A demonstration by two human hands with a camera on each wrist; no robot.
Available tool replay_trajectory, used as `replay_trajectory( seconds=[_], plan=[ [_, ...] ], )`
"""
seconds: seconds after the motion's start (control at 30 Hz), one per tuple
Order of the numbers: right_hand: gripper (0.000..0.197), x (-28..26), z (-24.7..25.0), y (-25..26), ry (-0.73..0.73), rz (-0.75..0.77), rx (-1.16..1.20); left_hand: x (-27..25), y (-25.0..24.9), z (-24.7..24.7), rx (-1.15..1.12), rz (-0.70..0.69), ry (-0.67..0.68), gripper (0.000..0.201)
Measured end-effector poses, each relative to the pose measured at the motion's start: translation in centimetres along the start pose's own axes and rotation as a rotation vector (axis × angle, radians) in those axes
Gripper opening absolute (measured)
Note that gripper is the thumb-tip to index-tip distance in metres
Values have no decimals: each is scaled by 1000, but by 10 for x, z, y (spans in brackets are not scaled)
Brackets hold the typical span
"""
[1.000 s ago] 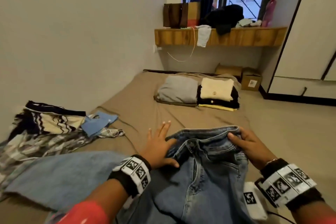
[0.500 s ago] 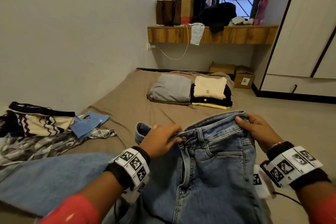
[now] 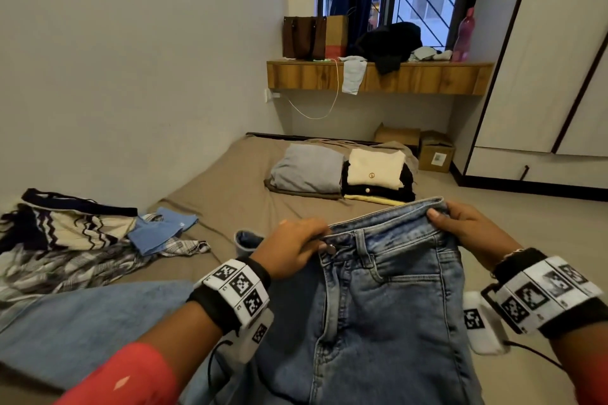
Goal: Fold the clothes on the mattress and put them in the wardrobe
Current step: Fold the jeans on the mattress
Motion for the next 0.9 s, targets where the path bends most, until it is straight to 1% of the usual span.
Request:
replay_trajectory(
  seconds=[0.03, 0.07, 0.1, 0.13, 0.17, 0.2, 0.23, 0.27, 0.3, 0.33, 0.37, 0.4, 0.43, 0.47, 0.53, 0.57, 0.63, 0.7, 0.73, 0.77, 0.83, 0.87, 0.9],
  plan=[
    [5, 1, 4, 3, -48, -23, -83, 3, -2, 4, 30, -6, 4, 22],
    [9, 3, 6, 6, -96, -11, -216, 5, -2, 5, 53, 3, 15, 20],
    [10, 3, 8, 10, -179, 23, -406, 7, -4, 7, 63, 10, 29, 17],
    [11, -1, 6, 21, -310, 106, -598, 8, -5, 9, 63, 17, 38, 15],
    [16, -8, -2, 35, -433, 246, -734, 10, -7, 11, 60, 14, 41, 15],
    [20, -17, -18, 49, -479, 401, -798, 11, -10, 14, 53, 8, 47, 14],
    [22, -23, -37, 56, -429, 503, -841, 13, -13, 17, 46, -7, 56, 14],
    [28, -25, -57, 59, -324, 538, -894, 15, -16, 20, 38, -26, 63, 14],
    [42, -22, -75, 56, -194, 517, -952, 17, -20, 23, 26, -48, 68, 14],
    [62, -18, -88, 51, -61, 441, -997, 19, -25, 28, 1, -69, 66, 13],
    [79, -13, -98, 47, 40, 369, -1044, 20, -30, 33, -36, -91, 55, 14],
    [91, -9, -104, 46, 91, 341, -1081, 21, -34, 39, -80, -99, 37, 18],
    [94, -6, -107, 48, 108, 346, -1085, 21, -38, 46, -128, -94, 17, 23],
    [88, -4, -107, 53, 117, 348, -1072, 21, -40, 54, -169, -79, -3, 26],
    [65, -6, -107, 71, 123, 382, -1014, 21, -41, 68, -201, -64, -35, 28],
    [57, -7, -108, 78, 145, 393, -989, 21, -42, 74, -197, -70, -41, 29],
    [47, -11, -117, 88, 200, 385, -1006, 24, -42, 82, -171, -88, -41, 31],
    [33, -12, -121, 101, 208, 390, -1051, 27, -42, 90, -157, -81, -87, 33],
    [28, -13, -120, 113, 181, 399, -1071, 27, -40, 97, -151, -72, -138, 35],
    [25, -13, -115, 130, 132, 422, -1086, 26, -39, 108, -96, -84, -220, 38],
    [21, -13, -96, 169, 28, 455, -1073, 17, -33, 133, 172, -109, -431, 49],
    [17, -14, -87, 190, -10, 477, -1047, 8, -27, 147, 285, -71, -563, 58],
    [13, -16, -78, 209, -32, 503, -1023, -4, -19, 158, 308, 13, -690, 67]
  ],
)
Point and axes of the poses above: each hand's wrist, its own x-axis towards the middle knuckle, its own z-axis out of the back of the hand, y = z × x, the point moved 6 cm from there along x, towards the middle knuckle, and after that the axes turned 14 degrees about -z, right-handed, at the moved point
